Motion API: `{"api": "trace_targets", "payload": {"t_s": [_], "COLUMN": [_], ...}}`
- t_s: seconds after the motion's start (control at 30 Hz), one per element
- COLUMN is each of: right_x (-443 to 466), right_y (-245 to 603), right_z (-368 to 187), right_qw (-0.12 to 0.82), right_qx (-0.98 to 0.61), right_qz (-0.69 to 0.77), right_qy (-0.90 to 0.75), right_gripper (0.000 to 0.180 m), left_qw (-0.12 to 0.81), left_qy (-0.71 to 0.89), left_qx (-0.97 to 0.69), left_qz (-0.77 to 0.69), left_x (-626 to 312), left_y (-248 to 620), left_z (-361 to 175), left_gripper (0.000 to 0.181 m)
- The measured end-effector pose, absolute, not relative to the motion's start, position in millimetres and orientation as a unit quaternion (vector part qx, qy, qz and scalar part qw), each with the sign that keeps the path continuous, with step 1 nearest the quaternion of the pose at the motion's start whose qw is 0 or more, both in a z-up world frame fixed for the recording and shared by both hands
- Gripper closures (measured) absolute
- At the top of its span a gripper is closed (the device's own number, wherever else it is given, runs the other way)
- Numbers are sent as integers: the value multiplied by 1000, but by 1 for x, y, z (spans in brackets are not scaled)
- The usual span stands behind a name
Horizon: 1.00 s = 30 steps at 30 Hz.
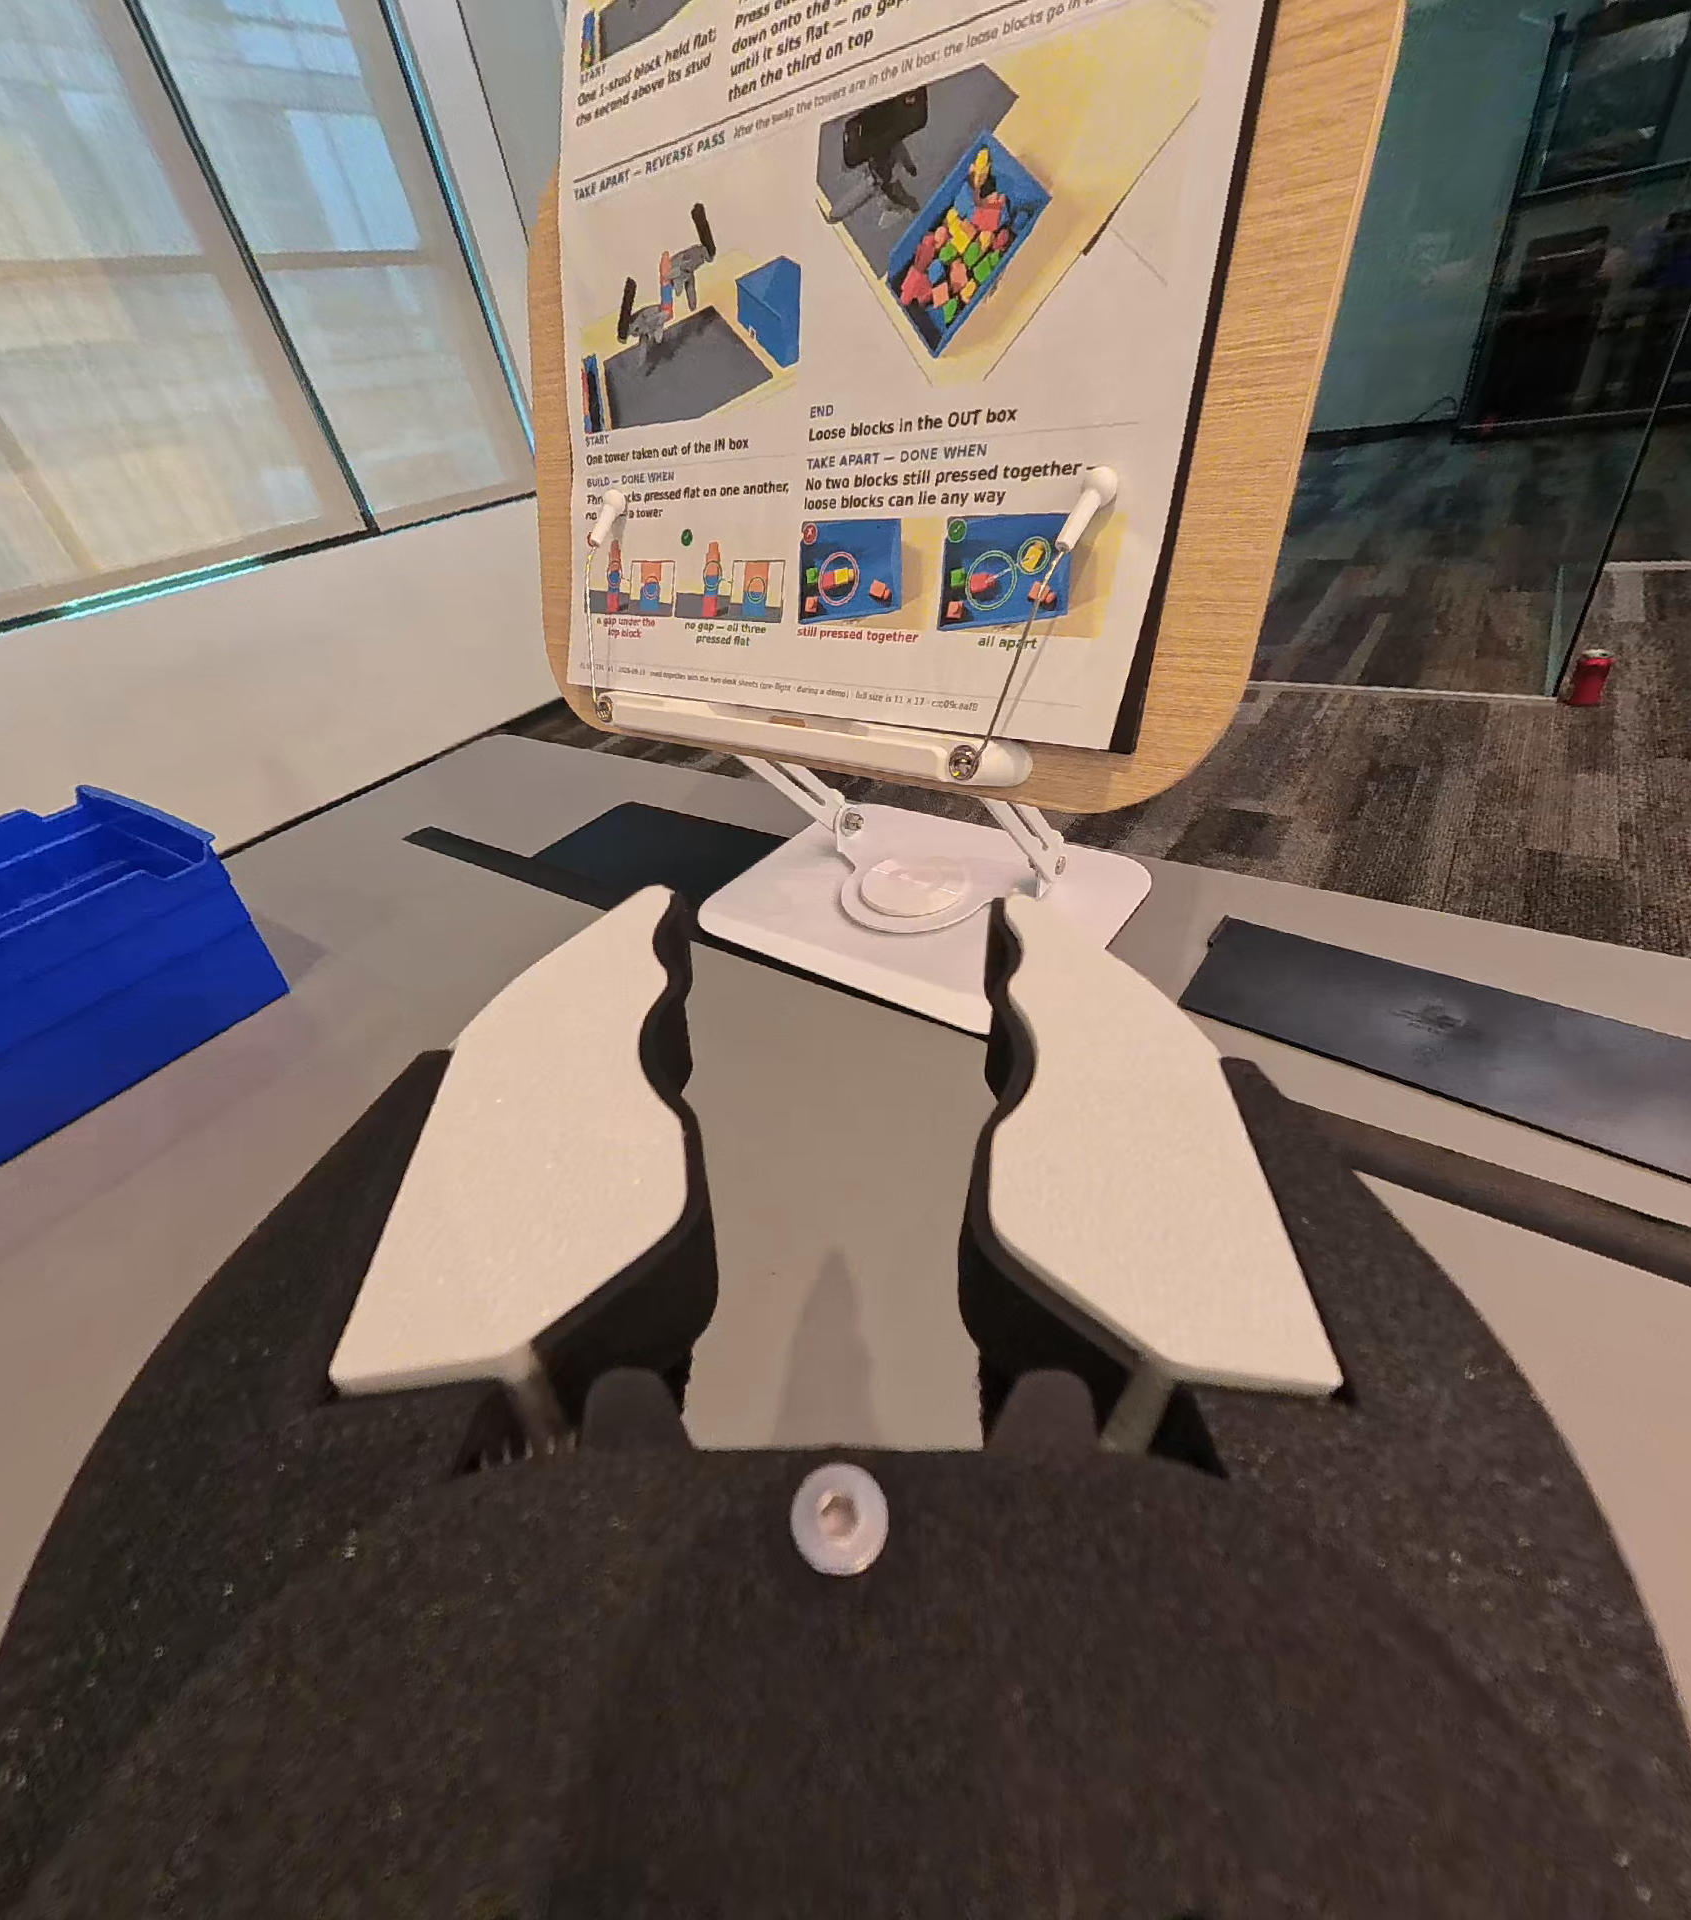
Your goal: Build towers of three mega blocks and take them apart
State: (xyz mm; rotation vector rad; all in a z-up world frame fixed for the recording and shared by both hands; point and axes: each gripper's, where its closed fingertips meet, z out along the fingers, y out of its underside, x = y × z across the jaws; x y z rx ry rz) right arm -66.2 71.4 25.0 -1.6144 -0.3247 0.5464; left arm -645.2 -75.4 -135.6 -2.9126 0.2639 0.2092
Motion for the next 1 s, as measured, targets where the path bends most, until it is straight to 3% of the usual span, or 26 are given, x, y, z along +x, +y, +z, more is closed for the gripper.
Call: {"api": "trace_targets", "payload": {"t_s": [0.33, 0.67, 0.8, 1.0], "right_x": [-65, -78, -92, -128], "right_y": [73, 73, 70, 55], "right_z": [22, 12, 4, -4], "right_qw": [641, 619, 597, 555], "right_qx": [-711, -718, -723, -706], "right_qz": [253, 275, 295, 360], "right_qy": [-137, -160, -186, -254], "right_gripper": [127, 132, 137, 138], "left_qw": [107, 96, 165, 351], "left_qy": [-17, 25, 58, 124], "left_qx": [-994, -994, -984, -927], "left_qz": [15, 39, 39, -38], "left_x": [-645, -649, -638, -577], "left_y": [-70, -88, -83, -67], "left_z": [-145, -132, -99, -13], "left_gripper": [138, 140, 140, 140]}}
